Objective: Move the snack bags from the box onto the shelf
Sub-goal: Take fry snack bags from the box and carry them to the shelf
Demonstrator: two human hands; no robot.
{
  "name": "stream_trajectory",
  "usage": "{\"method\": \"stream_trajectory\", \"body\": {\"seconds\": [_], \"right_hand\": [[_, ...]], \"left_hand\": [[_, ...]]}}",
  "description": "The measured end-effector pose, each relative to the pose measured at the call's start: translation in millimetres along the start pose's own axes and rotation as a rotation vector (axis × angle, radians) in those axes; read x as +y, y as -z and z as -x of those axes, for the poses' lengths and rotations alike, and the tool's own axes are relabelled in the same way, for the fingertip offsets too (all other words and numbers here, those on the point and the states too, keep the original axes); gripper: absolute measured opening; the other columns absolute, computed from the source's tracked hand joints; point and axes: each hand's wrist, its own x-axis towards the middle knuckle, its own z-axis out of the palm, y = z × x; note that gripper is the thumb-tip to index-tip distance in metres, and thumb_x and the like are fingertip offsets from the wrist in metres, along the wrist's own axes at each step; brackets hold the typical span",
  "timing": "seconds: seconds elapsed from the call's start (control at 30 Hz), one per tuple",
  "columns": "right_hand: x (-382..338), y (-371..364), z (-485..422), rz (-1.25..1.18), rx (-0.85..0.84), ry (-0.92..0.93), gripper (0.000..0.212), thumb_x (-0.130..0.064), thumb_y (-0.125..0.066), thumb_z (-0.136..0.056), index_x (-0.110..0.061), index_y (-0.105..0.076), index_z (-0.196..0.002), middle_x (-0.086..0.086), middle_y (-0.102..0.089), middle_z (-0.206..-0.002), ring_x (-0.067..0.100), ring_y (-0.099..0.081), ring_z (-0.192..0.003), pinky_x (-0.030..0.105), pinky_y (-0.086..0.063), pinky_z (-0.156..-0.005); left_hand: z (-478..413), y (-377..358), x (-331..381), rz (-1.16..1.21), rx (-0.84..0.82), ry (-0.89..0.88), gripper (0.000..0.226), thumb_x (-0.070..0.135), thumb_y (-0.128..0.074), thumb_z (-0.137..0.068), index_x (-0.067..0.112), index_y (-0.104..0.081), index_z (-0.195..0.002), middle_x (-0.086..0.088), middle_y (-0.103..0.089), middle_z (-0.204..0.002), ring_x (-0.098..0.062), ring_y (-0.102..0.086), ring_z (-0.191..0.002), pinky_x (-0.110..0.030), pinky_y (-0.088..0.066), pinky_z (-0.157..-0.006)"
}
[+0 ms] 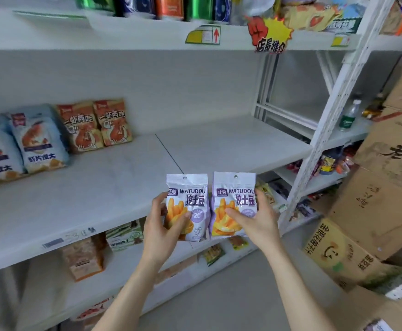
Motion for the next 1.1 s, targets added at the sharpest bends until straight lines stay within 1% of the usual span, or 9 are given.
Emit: {"method": "stream_trajectory", "body": {"seconds": [0.1,0.27,0.43,0.53,0.67,0.83,0.97,1.03,1.1], "right_hand": [[1,-20,-31,-0.017,-0.04,0.016,0.049,-0.027,-0.087,-0.068,-0.032,-0.056,-0.106,-0.018,-0.068,-0.095,-0.009,-0.063,-0.082,0.018,-0.048,-0.068],[13,-46,-102,-0.029,-0.107,0.06,0.053,-0.031,-0.087,-0.067,-0.031,-0.054,-0.109,-0.017,-0.069,-0.096,0.001,-0.066,-0.088,0.034,-0.055,-0.079],[25,-64,-182,-0.047,-0.176,0.094,0.052,-0.029,-0.086,-0.07,-0.033,-0.053,-0.11,-0.018,-0.07,-0.094,-0.004,-0.066,-0.085,0.029,-0.056,-0.077],[34,-80,-237,-0.038,-0.228,0.13,0.053,-0.027,-0.086,-0.069,-0.033,-0.052,-0.109,-0.02,-0.068,-0.092,-0.007,-0.064,-0.084,0.025,-0.053,-0.077],[38,-118,-306,-0.04,-0.304,0.172,0.055,-0.027,-0.087,-0.068,-0.031,-0.051,-0.11,-0.022,-0.067,-0.091,-0.002,-0.065,-0.086,0.028,-0.054,-0.078],[36,-179,-375,-0.062,-0.343,0.209,0.055,-0.029,-0.086,-0.067,-0.028,-0.053,-0.11,-0.023,-0.066,-0.091,0.005,-0.066,-0.089,0.029,-0.054,-0.081],[39,-227,-418,-0.102,-0.326,0.24,0.053,-0.027,-0.086,-0.068,-0.024,-0.055,-0.11,-0.02,-0.065,-0.091,0.008,-0.066,-0.09,0.027,-0.052,-0.081],[44,-248,-435,-0.132,-0.31,0.25,0.051,-0.025,-0.086,-0.067,-0.025,-0.055,-0.108,-0.02,-0.065,-0.09,0.008,-0.066,-0.089,0.028,-0.052,-0.083],[49,-267,-451,-0.16,-0.302,0.255,0.051,-0.024,-0.087,-0.067,-0.024,-0.055,-0.108,-0.018,-0.066,-0.091,0.009,-0.066,-0.089,0.03,-0.053,-0.085]], "left_hand": [[-25,3,-7,-0.028,0.047,-0.003,0.053,0.034,-0.078,-0.08,0.051,-0.044,-0.118,0.015,-0.068,-0.1,-0.011,-0.068,-0.092,-0.045,-0.059,-0.076],[-80,-10,-24,-0.079,0.135,-0.008,0.057,0.026,-0.077,-0.082,0.057,-0.041,-0.114,0.007,-0.066,-0.106,-0.006,-0.065,-0.095,-0.027,-0.057,-0.074],[-139,-40,-40,-0.077,0.215,0.03,0.058,0.027,-0.077,-0.082,0.056,-0.041,-0.117,0.012,-0.064,-0.111,0.0,-0.063,-0.097,-0.041,-0.06,-0.076],[-173,-59,-45,-0.066,0.304,0.038,0.059,0.024,-0.077,-0.082,0.046,-0.042,-0.123,0.014,-0.063,-0.11,0.003,-0.062,-0.096,-0.039,-0.06,-0.076],[-227,-64,-61,-0.065,0.389,0.08,0.059,0.024,-0.077,-0.082,0.038,-0.042,-0.127,0.018,-0.063,-0.107,0.007,-0.064,-0.092,-0.036,-0.06,-0.076],[-303,-45,-86,-0.128,0.463,0.092,0.059,0.031,-0.077,-0.082,0.033,-0.044,-0.131,0.019,-0.064,-0.108,0.001,-0.065,-0.095,-0.042,-0.06,-0.079],[-356,-27,-114,-0.184,0.478,0.083,0.062,0.045,-0.076,-0.077,0.036,-0.045,-0.13,0.014,-0.066,-0.105,-0.009,-0.067,-0.095,-0.046,-0.06,-0.075],[-379,-22,-127,-0.199,0.492,0.073,0.059,0.039,-0.076,-0.081,0.03,-0.046,-0.131,0.015,-0.065,-0.102,-0.005,-0.066,-0.093,-0.035,-0.06,-0.072],[-399,-18,-135,-0.222,0.508,0.052,0.048,0.03,-0.074,-0.085,0.025,-0.048,-0.125,0.019,-0.062,-0.094,-0.002,-0.065,-0.088,-0.018,-0.053,-0.061]]}}
